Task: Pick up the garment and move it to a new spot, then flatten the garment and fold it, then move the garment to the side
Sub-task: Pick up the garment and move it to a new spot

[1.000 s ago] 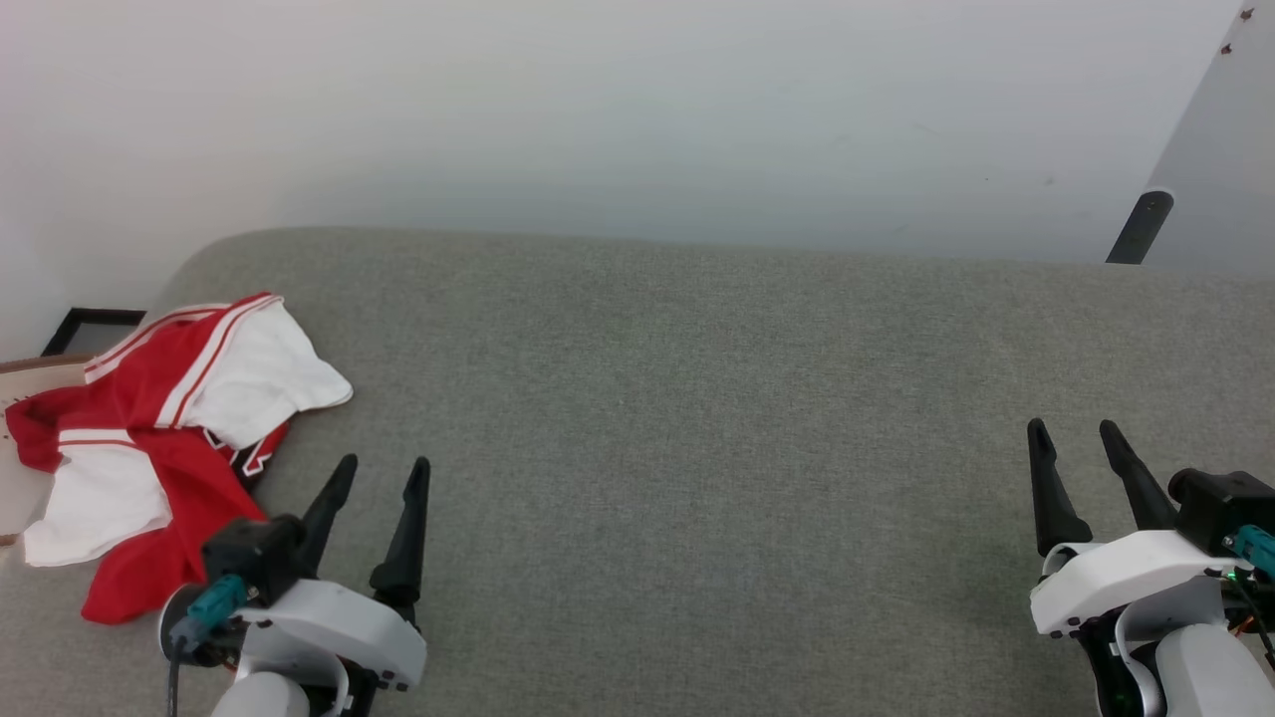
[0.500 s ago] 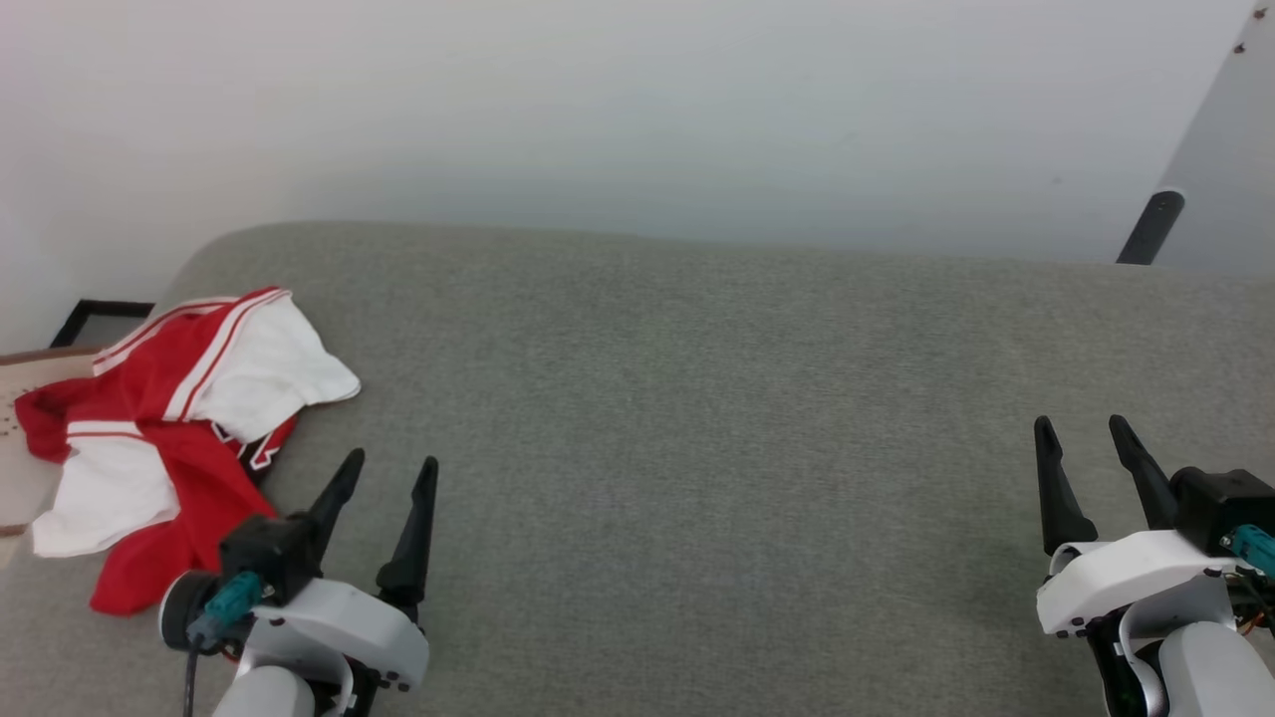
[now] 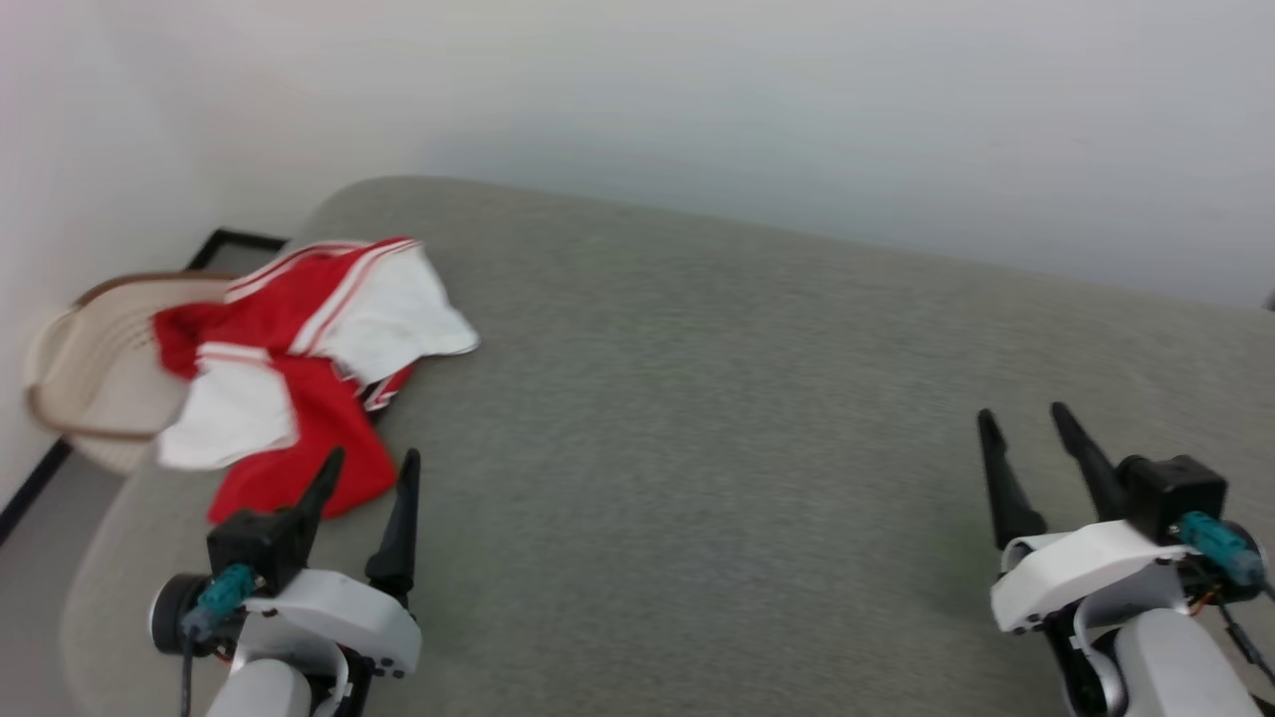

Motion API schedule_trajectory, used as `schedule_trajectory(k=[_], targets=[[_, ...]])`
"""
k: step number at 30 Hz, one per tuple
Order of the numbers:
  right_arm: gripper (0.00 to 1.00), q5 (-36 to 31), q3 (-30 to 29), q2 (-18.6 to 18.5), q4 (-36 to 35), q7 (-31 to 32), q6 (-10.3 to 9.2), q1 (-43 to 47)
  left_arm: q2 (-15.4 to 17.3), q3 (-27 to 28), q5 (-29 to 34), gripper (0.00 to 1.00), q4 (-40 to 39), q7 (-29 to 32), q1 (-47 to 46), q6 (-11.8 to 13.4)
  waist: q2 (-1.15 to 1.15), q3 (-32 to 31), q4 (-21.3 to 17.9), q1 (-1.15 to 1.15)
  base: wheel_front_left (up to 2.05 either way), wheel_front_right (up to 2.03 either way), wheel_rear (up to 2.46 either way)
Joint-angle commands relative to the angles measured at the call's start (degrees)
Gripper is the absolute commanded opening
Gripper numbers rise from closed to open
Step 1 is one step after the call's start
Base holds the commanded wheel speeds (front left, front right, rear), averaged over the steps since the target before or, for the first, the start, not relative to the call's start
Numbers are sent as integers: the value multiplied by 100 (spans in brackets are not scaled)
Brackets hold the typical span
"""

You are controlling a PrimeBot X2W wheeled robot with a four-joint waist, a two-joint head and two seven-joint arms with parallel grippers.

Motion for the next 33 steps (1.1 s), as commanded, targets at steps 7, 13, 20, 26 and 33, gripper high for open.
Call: schedule_trajectory(k=[7,13,20,26,33], targets=[[100,180,513,71,158,-8,3,-73,-152,146,111,100,29,1,181,231,0,12,1480,0,0,0,0],[100,298,1108,233,283,-25,3,-308,-183,420,143,100,-186,1,467,485,0,32,2205,0,0,0,0],[100,644,2116,357,660,-41,3,-1036,-405,1061,45,100,-967,1,1135,733,0,236,2347,0,0,0,0],[100,1031,2679,361,1028,-118,3,-1399,-635,1337,125,100,-1455,1,1537,715,0,255,2350,0,-14,-14,-14],[100,1281,2679,190,1144,-161,3,-1359,-642,1250,244,100,-1394,1,1413,476,0,252,2281,0,-1,-1,-1]])
